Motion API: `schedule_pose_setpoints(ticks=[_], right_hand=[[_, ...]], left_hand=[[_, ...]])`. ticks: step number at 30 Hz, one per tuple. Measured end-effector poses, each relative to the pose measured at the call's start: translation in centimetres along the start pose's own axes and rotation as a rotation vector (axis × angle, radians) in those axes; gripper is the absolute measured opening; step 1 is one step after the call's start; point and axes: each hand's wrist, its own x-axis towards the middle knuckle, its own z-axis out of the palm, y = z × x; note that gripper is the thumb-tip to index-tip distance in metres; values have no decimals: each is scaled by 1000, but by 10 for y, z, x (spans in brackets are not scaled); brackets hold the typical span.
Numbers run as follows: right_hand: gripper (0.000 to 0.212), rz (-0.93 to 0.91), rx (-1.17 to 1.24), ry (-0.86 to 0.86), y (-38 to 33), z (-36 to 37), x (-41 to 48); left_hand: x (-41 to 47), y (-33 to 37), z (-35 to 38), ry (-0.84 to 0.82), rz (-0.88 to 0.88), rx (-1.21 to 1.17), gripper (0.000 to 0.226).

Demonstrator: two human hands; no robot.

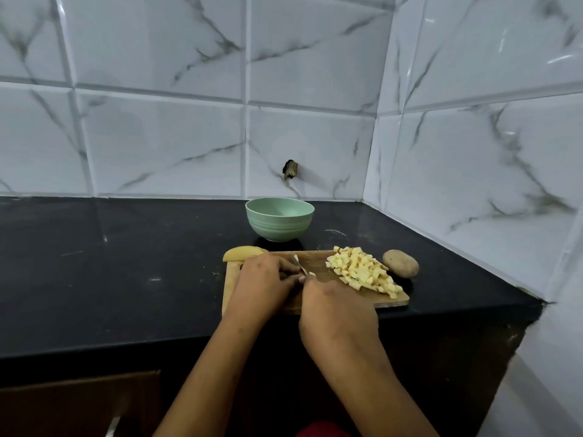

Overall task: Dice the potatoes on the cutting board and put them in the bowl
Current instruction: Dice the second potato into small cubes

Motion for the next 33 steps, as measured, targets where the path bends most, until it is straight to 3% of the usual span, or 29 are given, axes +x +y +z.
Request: schedule_pose_setpoints(ticks=[5, 9, 16, 26, 33], right_hand=[[56, 8, 49, -27, 7, -4, -26], [38, 0, 163, 54, 17, -9, -34], [38, 74, 327, 156, 42, -14, -21], [35, 71, 349, 114, 46, -9, -22], [38, 74, 320, 89, 39, -10, -24]], left_hand=[[-4, 1, -1, 75, -32, 4, 26], [-6, 2, 0, 97, -42, -5, 24], [-6, 4, 1, 101, -32, 69, 16], [-1, 3, 6, -140, -5, 284, 47], [-3, 4, 5, -150, 7, 306, 49]])
